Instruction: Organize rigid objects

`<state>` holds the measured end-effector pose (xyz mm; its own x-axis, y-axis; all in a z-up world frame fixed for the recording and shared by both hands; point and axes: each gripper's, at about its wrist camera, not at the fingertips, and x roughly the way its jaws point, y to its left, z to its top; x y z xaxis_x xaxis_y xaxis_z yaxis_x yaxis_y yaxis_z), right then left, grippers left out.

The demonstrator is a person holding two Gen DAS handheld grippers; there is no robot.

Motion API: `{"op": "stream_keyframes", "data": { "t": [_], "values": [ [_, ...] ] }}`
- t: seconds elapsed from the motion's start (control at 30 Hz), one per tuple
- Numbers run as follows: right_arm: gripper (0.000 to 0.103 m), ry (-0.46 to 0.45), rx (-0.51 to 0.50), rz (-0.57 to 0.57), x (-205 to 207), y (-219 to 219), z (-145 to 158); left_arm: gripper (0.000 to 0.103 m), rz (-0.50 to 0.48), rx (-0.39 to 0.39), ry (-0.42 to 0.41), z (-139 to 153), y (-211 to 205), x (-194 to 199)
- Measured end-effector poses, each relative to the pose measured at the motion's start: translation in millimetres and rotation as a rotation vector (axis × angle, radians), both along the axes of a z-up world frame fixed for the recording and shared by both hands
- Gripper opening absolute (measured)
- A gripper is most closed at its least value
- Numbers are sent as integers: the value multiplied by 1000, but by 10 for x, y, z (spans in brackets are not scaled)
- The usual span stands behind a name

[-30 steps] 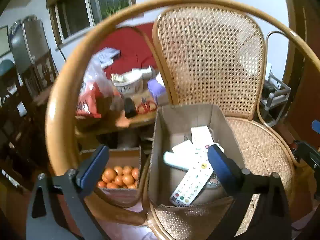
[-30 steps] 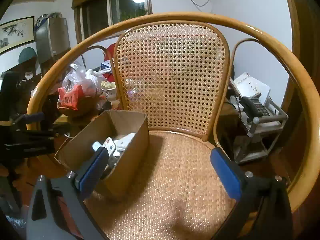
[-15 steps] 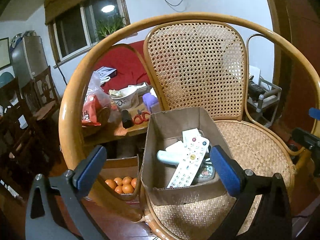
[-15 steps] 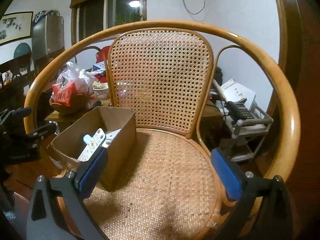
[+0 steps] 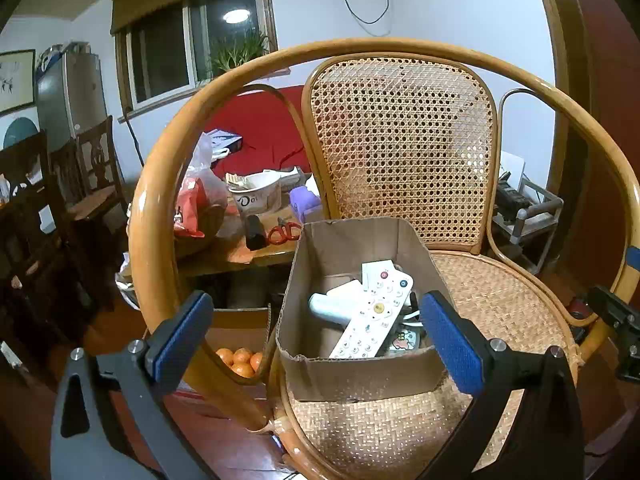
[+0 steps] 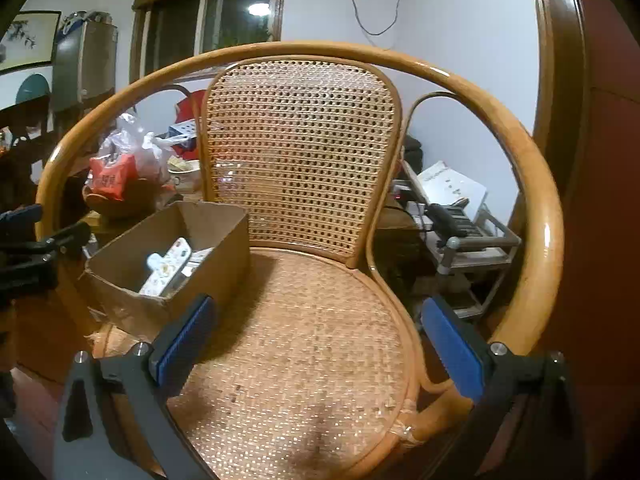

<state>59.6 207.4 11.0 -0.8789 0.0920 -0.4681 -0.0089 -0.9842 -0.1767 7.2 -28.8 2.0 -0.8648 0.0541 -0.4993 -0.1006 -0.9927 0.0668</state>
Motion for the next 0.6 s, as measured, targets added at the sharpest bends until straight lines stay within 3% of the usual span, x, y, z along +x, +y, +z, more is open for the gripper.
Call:
{"op": "stream_keyframes", "data": {
  "t": [0.6],
  "values": [
    [103, -13, -24, -12, -22, 77, 2, 102, -39, -62, -18, -69, 132, 28]
  ]
}}
